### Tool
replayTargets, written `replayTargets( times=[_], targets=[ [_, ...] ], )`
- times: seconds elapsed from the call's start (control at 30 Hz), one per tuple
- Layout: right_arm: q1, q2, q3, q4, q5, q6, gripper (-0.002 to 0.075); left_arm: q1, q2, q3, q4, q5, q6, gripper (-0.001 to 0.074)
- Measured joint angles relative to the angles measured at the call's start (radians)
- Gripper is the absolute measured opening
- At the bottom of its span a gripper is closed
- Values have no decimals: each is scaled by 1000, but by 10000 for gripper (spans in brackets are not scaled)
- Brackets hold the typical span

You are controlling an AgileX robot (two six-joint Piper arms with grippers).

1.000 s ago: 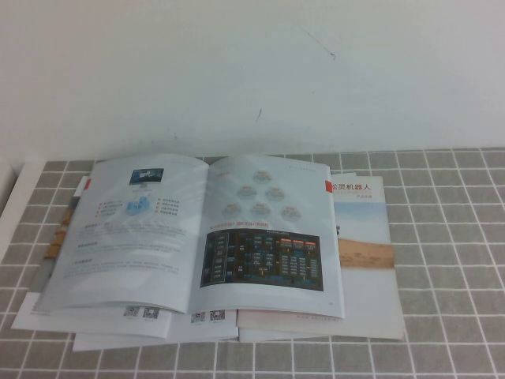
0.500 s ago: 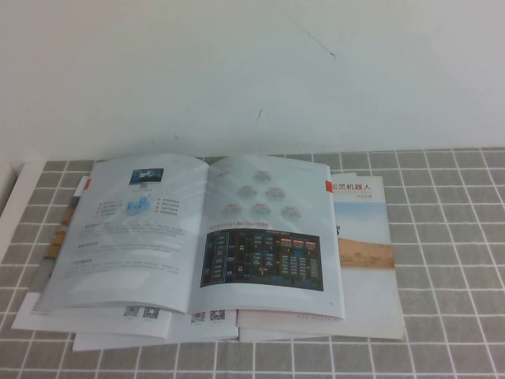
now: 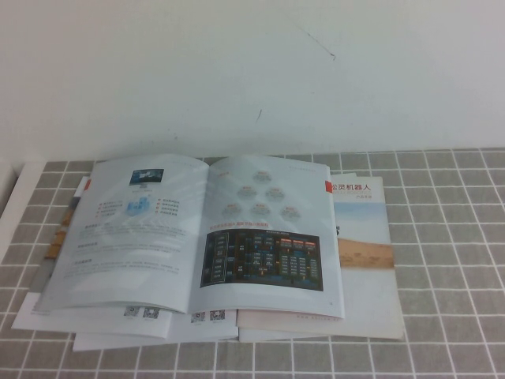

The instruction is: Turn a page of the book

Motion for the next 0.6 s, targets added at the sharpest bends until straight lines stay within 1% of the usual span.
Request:
replayTargets(
  times=[0.07, 0.17, 0.27, 0.43, 0.5, 0.6],
  targets=[
    [0, 0, 0, 0, 0, 0, -3, 7, 0, 0, 0, 0, 0, -3],
    [0, 0, 0, 0, 0, 0, -3, 56, 0, 0, 0, 0, 0, -3],
    [-19, 0, 0, 0, 0, 0, -3, 144, 0, 0, 0, 0, 0, -3],
    [-123, 0, 0, 0, 0, 0, -3, 323, 0, 0, 0, 0, 0, -3],
    [-140, 0, 0, 0, 0, 0, -3, 352, 0, 0, 0, 0, 0, -3],
    [-146, 0, 0, 0, 0, -11, -3, 356, 0, 0, 0, 0, 0, -3]
  ],
)
